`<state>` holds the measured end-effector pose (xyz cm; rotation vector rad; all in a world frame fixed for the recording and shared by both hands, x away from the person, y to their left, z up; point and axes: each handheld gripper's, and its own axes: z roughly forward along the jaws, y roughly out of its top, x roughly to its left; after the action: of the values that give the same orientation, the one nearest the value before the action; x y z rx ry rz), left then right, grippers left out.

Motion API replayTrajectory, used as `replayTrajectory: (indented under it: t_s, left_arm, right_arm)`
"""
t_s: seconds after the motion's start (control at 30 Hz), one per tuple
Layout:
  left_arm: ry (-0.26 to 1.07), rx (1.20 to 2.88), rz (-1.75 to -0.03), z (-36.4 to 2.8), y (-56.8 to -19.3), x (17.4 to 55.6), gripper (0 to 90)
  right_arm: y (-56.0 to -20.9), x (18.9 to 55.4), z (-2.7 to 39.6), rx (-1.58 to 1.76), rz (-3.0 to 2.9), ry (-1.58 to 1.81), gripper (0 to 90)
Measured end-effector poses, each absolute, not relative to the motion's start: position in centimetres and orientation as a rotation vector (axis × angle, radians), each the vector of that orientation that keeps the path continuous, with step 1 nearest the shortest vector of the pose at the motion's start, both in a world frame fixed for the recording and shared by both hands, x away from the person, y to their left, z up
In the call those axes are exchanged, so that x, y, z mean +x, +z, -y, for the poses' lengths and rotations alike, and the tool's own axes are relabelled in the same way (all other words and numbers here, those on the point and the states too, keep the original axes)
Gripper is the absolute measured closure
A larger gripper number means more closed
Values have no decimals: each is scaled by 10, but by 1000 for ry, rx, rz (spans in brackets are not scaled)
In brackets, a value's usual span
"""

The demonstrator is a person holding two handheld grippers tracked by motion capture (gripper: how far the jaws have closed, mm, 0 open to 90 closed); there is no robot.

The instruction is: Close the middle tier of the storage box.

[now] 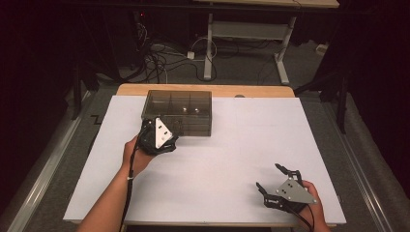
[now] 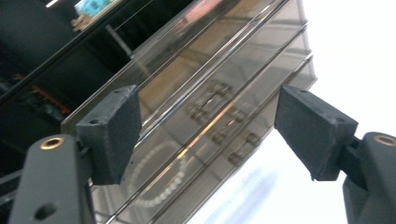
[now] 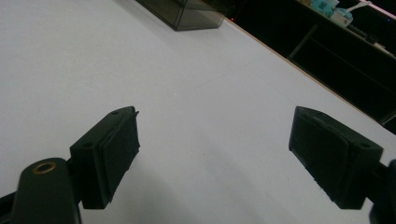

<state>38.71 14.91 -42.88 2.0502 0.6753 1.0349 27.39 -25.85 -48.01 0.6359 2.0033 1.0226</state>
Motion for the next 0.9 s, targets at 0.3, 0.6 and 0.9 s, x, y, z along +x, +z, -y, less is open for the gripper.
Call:
replayTrajectory:
  t_s: [0.3, 0.6, 0.9]
  left_arm:
    - [1015, 2058, -632, -143, -426, 378, 196]
    - [1006, 2048, -621, -143, -426, 374, 196]
    - [1005, 2054, -591, -142, -426, 366, 195]
  right_arm:
    - [-480, 274, 258, 635, -2004, 1024, 168]
    - [-480, 274, 257, 630, -2009, 1021, 168]
    - [-480, 273, 257, 626, -2009, 1023, 167]
